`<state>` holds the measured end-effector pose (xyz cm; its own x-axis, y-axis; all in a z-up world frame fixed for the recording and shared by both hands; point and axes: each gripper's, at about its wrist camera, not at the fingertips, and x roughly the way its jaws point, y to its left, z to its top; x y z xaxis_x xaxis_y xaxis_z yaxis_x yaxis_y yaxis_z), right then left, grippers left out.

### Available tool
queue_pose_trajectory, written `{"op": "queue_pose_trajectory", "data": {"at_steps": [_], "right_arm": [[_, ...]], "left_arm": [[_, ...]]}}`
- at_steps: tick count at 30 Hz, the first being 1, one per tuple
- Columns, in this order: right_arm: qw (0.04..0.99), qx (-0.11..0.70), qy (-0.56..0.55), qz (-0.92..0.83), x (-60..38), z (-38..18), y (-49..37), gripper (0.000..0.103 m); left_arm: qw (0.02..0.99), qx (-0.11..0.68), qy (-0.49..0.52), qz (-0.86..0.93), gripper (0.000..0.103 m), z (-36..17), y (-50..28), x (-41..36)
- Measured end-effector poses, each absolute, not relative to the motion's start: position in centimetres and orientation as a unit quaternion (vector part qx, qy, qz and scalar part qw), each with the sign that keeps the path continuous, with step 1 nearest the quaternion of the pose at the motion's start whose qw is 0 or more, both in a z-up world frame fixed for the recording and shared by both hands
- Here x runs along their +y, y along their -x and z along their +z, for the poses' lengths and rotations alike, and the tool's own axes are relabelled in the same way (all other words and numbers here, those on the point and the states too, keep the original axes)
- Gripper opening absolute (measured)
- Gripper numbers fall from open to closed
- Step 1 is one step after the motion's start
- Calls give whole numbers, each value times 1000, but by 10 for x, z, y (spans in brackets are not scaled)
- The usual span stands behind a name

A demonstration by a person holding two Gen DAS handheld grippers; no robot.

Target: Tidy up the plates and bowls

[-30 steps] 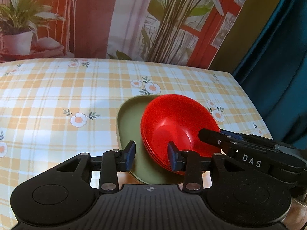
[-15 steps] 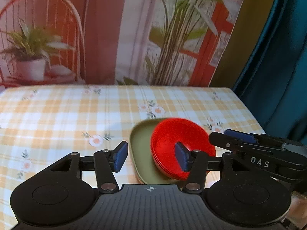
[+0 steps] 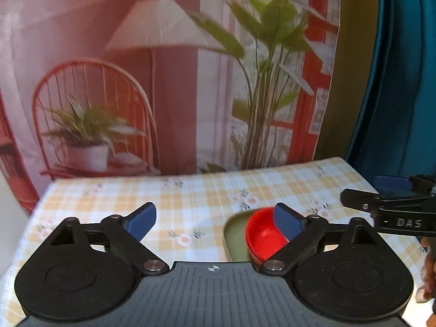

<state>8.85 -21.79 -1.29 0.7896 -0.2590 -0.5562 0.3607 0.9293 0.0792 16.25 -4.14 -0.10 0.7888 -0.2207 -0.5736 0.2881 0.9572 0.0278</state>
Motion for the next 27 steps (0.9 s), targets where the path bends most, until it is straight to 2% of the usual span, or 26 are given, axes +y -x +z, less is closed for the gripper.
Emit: {"op": "queue_pose_trajectory", "data": {"at_steps": [4, 13, 27], "right_arm": [[948, 258, -82, -167, -211, 9, -77, 102], [956, 231, -82, -160, -195, 43, -57, 103], [959, 214, -81, -167, -180, 59, -38, 103]], "left_arm": [[952, 274, -67, -116, 100, 19, -147, -41], [964, 245, -64, -78, 103, 46, -112, -36], [970, 230, -66, -45, 103, 62, -87, -19]]}}
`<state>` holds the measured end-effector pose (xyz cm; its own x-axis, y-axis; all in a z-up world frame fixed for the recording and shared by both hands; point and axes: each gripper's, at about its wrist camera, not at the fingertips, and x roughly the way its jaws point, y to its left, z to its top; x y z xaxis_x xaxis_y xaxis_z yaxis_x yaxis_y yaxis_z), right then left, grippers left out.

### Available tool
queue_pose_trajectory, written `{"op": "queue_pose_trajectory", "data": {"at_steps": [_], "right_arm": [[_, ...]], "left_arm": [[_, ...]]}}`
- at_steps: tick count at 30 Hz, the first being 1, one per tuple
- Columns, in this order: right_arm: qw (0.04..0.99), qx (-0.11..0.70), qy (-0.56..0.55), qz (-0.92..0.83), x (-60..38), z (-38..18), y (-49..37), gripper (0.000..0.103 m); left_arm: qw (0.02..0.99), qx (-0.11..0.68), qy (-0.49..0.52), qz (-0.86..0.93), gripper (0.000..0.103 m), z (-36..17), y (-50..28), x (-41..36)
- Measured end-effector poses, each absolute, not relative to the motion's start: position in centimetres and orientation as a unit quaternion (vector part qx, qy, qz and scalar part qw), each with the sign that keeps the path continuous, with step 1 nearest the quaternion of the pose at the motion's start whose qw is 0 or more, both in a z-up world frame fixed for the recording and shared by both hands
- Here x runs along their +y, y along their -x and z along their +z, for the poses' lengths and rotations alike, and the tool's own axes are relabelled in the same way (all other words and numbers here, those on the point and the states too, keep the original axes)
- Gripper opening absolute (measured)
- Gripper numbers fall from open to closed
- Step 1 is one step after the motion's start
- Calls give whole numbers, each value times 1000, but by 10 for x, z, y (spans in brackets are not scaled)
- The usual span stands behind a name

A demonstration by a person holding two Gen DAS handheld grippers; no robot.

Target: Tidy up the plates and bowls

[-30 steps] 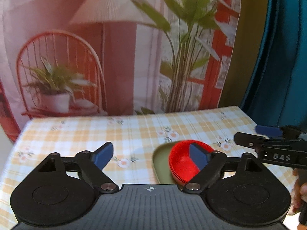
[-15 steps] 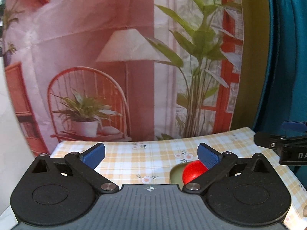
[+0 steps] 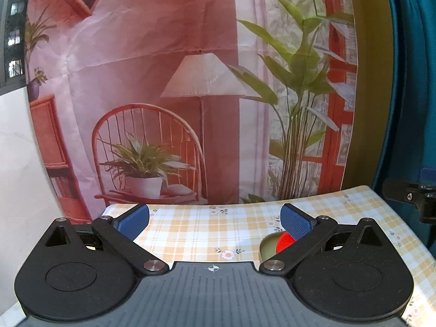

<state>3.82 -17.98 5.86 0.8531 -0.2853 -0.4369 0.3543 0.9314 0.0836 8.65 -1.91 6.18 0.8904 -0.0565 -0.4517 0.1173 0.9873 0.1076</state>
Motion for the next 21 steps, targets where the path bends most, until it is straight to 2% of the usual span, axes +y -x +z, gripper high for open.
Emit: {"op": "queue_pose_trajectory", "data": {"at_steps": [21], "right_arm": [[956, 219, -92, -171, -182, 59, -35, 103]], "left_arm": [[971, 224, -74, -40, 103, 65, -80, -17]]}}
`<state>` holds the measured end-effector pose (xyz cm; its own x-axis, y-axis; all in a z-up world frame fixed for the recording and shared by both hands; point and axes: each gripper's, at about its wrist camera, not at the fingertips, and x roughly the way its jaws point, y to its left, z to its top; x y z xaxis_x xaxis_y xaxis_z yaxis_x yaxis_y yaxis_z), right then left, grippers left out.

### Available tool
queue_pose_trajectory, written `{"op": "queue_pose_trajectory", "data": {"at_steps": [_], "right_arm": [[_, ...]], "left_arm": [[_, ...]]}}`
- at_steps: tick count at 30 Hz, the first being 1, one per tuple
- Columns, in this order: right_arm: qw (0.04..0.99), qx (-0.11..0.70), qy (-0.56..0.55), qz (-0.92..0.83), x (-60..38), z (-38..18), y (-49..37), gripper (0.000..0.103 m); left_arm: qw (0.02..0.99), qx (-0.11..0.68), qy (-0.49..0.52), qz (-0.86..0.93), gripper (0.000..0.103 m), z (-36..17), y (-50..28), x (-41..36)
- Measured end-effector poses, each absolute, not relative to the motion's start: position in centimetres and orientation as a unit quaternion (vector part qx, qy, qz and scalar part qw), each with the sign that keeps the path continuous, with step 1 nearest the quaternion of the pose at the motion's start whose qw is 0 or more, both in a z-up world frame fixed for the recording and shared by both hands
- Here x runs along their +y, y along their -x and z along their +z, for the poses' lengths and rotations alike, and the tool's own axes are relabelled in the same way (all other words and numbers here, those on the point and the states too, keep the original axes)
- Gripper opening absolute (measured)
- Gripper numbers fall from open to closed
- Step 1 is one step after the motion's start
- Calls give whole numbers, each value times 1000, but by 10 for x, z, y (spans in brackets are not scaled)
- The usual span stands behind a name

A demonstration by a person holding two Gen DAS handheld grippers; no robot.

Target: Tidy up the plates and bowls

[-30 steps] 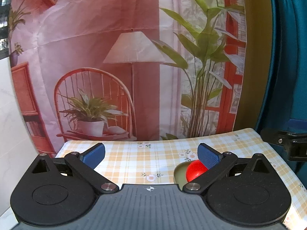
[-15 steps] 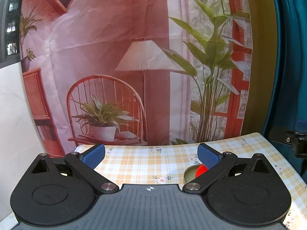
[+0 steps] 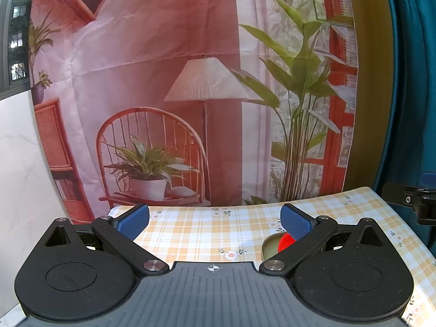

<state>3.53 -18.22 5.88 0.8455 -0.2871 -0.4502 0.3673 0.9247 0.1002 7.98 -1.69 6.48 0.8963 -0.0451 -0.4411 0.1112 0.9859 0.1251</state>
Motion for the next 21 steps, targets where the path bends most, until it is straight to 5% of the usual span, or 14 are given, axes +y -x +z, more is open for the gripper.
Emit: {"op": "queue_pose_trajectory", "data": {"at_steps": [21], "right_arm": [[956, 218, -91, -171, -183, 59, -35, 103]], "left_arm": [[970, 226, -70, -46, 103, 63, -81, -18]]}}
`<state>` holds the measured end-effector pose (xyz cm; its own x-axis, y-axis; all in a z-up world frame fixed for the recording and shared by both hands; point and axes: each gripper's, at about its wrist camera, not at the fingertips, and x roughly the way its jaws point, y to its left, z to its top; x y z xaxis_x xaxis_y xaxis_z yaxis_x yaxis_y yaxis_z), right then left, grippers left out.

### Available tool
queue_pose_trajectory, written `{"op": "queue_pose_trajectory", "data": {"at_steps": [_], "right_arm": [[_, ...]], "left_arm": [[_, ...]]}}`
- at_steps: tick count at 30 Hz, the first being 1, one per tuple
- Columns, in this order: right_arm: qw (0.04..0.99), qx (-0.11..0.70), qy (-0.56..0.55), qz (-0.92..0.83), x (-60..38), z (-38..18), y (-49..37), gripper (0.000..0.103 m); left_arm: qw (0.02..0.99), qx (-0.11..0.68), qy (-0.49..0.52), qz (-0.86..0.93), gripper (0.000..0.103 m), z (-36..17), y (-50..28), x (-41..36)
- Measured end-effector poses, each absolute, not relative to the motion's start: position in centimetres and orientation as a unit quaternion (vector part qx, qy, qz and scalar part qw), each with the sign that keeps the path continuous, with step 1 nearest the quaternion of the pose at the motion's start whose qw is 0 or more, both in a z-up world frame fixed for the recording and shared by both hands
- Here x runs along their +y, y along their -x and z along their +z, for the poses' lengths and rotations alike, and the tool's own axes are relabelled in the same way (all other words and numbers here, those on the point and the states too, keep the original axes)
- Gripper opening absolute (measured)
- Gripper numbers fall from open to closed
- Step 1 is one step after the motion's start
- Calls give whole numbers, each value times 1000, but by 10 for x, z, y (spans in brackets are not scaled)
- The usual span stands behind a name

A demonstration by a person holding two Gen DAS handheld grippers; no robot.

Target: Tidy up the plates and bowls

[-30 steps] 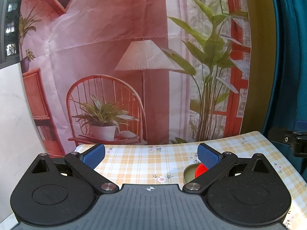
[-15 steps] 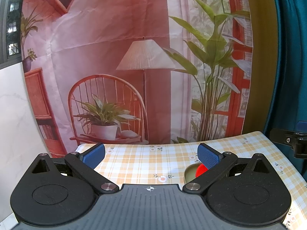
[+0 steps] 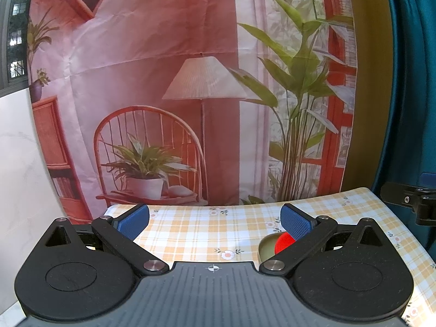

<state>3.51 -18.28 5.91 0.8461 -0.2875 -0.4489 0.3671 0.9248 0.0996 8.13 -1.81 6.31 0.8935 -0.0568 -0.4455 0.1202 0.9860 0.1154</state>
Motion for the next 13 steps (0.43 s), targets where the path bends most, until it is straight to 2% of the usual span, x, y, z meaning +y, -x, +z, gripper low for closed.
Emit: {"op": "queue_pose_trajectory", "data": {"at_steps": [13], "right_arm": [[956, 221, -93, -171, -184, 58, -36, 103]], "left_arm": [[970, 226, -67, -50, 103, 61, -84, -16]]}}
